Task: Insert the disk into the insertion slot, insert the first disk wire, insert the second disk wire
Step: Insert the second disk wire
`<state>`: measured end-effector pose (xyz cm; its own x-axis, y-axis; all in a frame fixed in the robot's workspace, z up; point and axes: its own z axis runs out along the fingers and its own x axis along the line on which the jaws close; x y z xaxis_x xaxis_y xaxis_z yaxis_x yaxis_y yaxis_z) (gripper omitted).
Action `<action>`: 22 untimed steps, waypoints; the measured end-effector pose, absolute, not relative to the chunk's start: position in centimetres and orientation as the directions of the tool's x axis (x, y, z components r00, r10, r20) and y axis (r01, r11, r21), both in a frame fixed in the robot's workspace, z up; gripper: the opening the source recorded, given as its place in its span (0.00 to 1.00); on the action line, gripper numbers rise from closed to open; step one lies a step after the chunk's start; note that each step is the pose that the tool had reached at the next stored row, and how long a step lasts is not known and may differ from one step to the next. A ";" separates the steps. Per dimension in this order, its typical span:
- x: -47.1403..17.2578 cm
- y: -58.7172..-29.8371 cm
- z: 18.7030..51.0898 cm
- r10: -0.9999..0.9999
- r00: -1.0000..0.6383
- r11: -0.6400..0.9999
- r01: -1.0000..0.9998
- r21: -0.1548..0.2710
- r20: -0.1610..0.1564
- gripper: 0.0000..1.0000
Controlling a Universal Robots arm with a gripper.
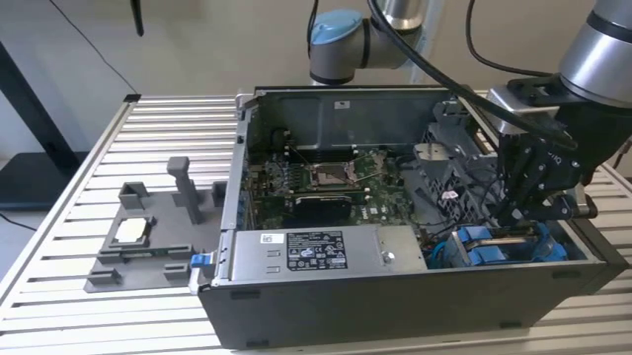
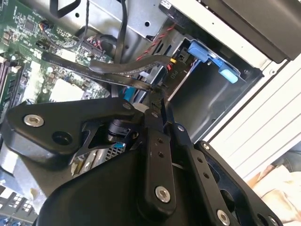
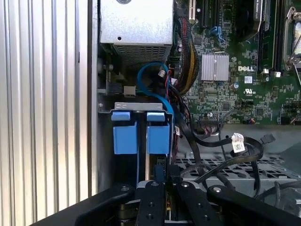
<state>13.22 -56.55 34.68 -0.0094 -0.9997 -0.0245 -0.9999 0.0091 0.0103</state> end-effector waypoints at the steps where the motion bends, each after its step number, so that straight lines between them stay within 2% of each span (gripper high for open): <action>1: 13.2 -56.5 34.7 -1.000 -0.016 0.015 -1.000 0.010 -0.024 0.16; 22: 13.2 -56.5 34.1 -0.999 -0.024 0.024 -1.000 0.008 -0.025 0.16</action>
